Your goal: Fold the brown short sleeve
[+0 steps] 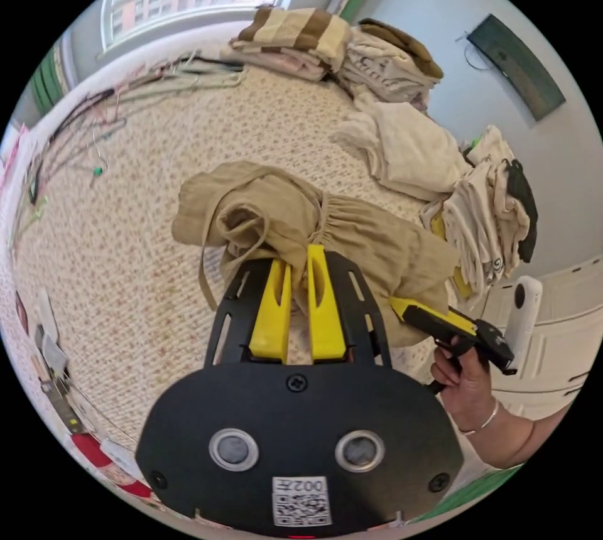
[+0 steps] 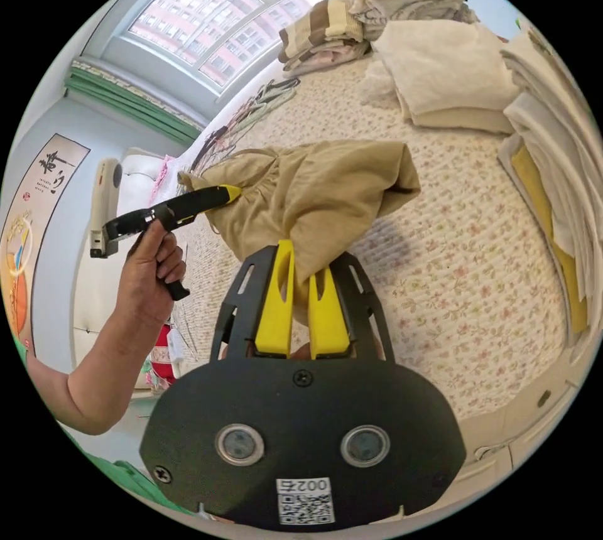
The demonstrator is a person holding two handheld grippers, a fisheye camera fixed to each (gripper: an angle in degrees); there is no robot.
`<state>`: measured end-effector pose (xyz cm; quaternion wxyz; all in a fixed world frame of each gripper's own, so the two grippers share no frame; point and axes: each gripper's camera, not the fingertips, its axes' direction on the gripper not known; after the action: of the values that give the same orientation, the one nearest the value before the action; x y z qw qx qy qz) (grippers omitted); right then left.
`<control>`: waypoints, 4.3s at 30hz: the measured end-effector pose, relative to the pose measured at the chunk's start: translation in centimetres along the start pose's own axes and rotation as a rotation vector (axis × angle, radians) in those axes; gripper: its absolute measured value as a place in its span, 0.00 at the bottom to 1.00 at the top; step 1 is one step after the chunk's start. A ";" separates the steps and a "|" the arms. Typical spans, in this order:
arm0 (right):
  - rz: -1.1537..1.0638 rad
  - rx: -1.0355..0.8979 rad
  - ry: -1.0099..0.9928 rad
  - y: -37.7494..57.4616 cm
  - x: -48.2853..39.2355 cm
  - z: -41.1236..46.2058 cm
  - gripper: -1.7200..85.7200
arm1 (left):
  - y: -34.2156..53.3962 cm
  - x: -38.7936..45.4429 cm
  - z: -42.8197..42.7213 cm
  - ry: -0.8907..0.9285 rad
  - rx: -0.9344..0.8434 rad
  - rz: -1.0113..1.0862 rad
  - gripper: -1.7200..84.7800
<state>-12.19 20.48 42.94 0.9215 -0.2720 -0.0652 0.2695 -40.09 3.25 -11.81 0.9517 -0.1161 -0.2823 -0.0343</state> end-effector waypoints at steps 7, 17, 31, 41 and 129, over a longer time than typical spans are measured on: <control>-0.129 0.245 0.086 -9.7 -0.3 -13.1 0.03 | -5.6 9.2 -5.0 0.077 0.246 0.151 0.01; -0.345 0.103 0.447 -28.1 1.3 -25.9 0.06 | -15.0 20.1 -1.0 0.342 0.412 0.089 0.02; -0.147 -0.175 0.606 -35.3 0.0 -20.2 0.01 | -14.8 19.2 19.7 0.442 -0.020 -0.117 0.05; -0.007 -0.320 0.787 -36.2 -0.6 -16.7 0.01 | -7.9 17.2 9.6 0.212 0.251 -0.148 0.01; -0.581 0.291 0.487 35.4 -47.6 -4.4 0.01 | 51.6 -16.6 9.3 -0.310 0.411 -0.551 0.01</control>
<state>-67.66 18.12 21.50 0.9767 -0.1650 0.1194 -0.0681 -52.18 55.61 -23.75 0.8563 0.1537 -0.4445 -0.2135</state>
